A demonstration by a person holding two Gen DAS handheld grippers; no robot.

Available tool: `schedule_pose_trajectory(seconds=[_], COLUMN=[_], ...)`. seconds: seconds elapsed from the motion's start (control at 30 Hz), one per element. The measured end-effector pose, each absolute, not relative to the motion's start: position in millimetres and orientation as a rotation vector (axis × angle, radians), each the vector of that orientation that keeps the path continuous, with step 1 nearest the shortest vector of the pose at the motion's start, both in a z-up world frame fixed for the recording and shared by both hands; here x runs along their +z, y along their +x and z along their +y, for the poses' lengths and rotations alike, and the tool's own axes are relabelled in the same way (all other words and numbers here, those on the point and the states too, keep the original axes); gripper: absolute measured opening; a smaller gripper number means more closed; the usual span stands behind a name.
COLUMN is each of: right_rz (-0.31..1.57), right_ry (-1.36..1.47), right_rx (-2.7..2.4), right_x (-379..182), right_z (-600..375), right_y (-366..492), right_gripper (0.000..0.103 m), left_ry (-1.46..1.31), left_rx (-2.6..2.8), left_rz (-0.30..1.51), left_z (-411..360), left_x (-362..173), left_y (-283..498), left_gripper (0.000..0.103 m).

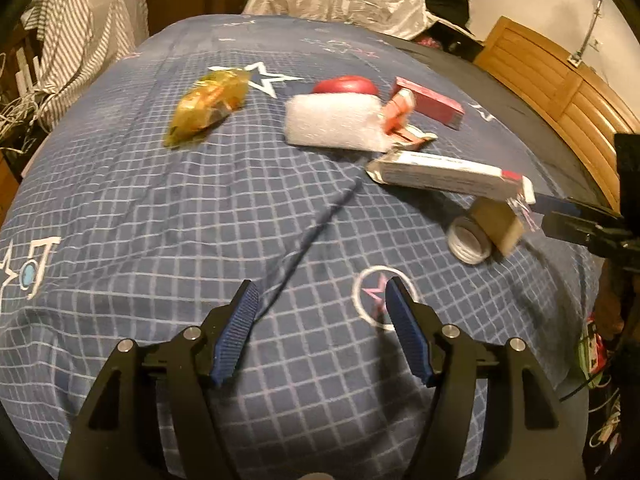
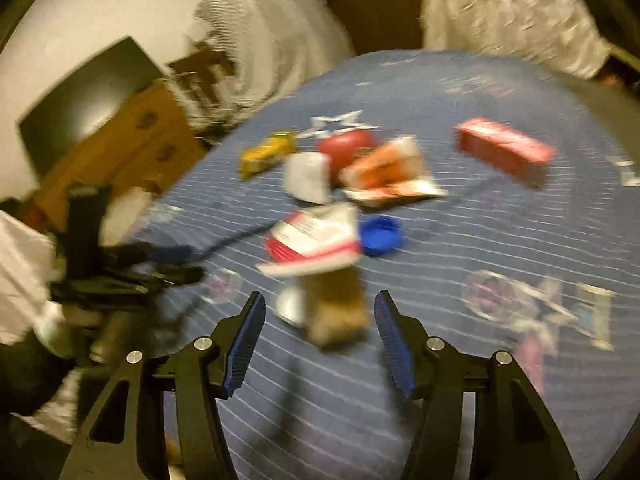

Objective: Collect trash
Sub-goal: 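Grasp the tan sponge with the right tool while the left tool grasps the clear plastic cup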

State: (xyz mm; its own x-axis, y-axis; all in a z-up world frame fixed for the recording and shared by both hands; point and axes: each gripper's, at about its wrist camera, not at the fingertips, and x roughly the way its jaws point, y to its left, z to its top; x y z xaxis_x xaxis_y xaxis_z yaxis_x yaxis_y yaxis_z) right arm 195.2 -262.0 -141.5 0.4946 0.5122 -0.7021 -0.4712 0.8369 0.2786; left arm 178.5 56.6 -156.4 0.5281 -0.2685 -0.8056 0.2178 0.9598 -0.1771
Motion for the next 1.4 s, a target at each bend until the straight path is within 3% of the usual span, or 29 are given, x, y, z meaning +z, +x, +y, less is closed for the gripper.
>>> schedule_pose_trajectory(seconds=[0.37,0.43,0.47,0.67,0.93,1.03,1.1,1.2,1.4], right_rz=[0.857,0.884,0.888,0.861,0.857,0.847,0.847,0.854,0.872], right_ry=[-0.037,0.019,0.034,0.084,0.040,0.053,0.052,0.039,0.035], right_rx=[0.557,0.510,0.490,0.370,0.310,0.310,0.316,0.341,0.373], right_x=[-155.4,-163.8,-165.6,-163.1,-162.8,-164.8,-165.1,-166.4,-170.9], right_z=[-222.3,-227.5,-231.5,-263.9,-280.8,-283.7,-283.5,-280.0,-279.4], right_y=[191.1,204.8,206.6,186.0,160.6,162.3,164.0,166.0,168.8], right_gripper=[0.058,0.052,0.040,0.033,0.034,0.041,0.047,0.049,0.049], left_ry=[0.008,0.018,0.023,0.058,0.057,0.085,0.095,0.100,0.046], left_rx=[-0.359,-0.371,-0.376,-0.457,-0.565,-0.555,-0.540,-0.497,-0.320], left_rz=[0.980,0.986,0.986,0.974,0.981,0.978,0.975,0.976,0.960], left_z=[15.7,10.3,7.6,-18.0,-58.3,-69.0,-68.6,-63.5,-14.8], left_x=[-162.8,-162.7,-162.5,-164.6,-169.8,-170.7,-169.4,-170.3,-167.3], left_y=[174.0,175.5,176.3,184.9,203.0,204.7,201.4,203.5,203.6], left_gripper=[0.071,0.071,0.071,0.071,0.071,0.070,0.064,0.051,0.050])
